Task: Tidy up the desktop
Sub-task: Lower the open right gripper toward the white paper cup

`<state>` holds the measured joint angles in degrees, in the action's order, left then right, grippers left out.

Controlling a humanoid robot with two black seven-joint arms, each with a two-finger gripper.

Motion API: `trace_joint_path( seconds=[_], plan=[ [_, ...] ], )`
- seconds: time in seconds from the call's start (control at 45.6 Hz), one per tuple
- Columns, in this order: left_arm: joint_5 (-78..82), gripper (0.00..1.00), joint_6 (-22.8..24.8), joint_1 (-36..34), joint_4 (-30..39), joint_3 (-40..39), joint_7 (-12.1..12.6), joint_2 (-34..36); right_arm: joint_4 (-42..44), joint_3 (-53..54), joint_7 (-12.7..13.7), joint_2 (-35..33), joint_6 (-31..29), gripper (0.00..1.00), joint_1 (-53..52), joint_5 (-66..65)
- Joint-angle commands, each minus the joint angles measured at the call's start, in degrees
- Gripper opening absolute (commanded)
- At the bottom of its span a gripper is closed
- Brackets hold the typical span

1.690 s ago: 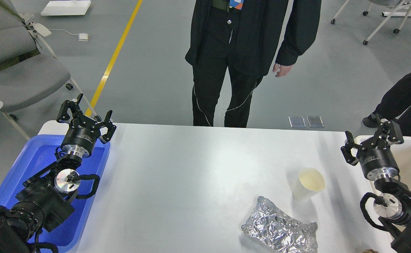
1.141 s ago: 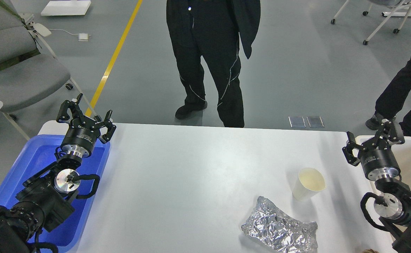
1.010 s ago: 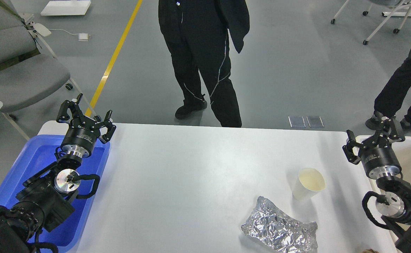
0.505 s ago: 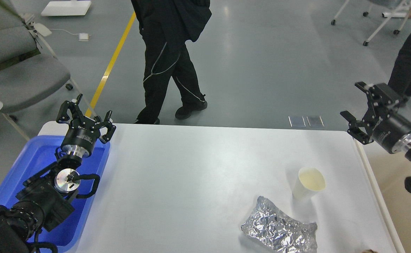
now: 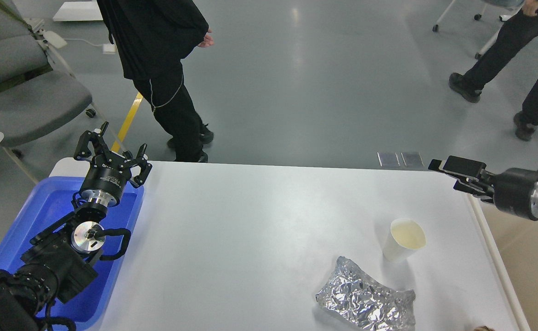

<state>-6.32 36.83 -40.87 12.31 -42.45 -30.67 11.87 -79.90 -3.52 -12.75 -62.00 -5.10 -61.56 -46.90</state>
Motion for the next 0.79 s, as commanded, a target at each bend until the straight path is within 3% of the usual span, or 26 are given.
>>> trace_joint_path(
  seconds=[0.0,0.329,0.483,0.768],
  plan=[
    [-0.01,1.0,0.0,0.0,0.0,0.0,0.0,0.0,0.53,-15.19,3.17,3.63,0.44,1.0,-8.49,-11.54],
    [-0.01,1.0,0.0,0.0,0.0,0.0,0.0,0.0,7.47,-20.91,2.82,13.74,1.67,1.0,-8.31,-16.38],
    [-0.01,1.0,0.0,0.0,0.0,0.0,0.0,0.0,12.83,-22.49,2.82,19.28,4.92,1.0,-6.12,-16.47],
    [-0.01,1.0,0.0,0.0,0.0,0.0,0.0,0.0,17.05,-22.75,2.73,22.09,6.15,1.0,-3.48,-16.47]
  ],
)
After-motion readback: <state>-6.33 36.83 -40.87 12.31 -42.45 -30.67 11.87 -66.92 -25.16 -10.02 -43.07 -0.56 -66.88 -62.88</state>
